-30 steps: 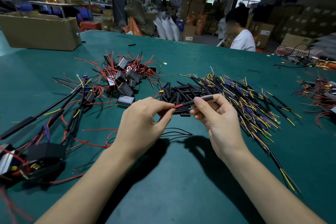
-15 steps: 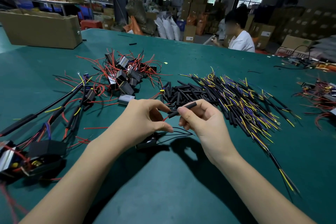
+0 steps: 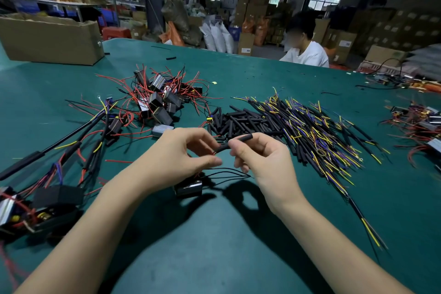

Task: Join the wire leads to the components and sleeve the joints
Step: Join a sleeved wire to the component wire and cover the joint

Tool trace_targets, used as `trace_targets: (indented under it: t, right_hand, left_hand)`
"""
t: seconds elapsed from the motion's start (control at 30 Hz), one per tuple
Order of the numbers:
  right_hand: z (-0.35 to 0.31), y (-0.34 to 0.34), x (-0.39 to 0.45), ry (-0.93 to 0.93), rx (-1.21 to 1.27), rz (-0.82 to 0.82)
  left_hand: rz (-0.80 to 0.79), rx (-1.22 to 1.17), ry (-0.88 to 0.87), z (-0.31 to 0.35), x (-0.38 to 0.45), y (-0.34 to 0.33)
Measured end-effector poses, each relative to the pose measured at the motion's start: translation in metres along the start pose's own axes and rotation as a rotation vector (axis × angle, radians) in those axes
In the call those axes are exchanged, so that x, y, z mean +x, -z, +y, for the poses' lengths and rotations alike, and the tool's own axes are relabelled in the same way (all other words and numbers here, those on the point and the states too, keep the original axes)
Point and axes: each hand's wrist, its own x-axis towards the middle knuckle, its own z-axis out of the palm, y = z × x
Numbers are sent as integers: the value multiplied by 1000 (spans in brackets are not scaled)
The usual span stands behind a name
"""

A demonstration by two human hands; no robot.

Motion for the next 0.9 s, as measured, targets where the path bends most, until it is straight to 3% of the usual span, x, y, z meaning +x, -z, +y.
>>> trace_targets:
  t: [0.07,0.23,0.5,0.7,0.9]
  right_hand:
    - [1,1,1,-16,21,28]
    - [4,0,1,-40,43,18]
    - [8,0,0,-17,-175,-52]
    - [11,-2,-2,-45,-158,-93]
    - [6,5,1,-11,17,27]
  left_hand:
    - [-45,77,25,-3,0,1]
    - [23,101,48,-6,2,-3]
    - [-3,1,96,-2,0,-6]
    - [27,14,19,-1,0,-9]
    - [-8,120,11,-2,-1,-2]
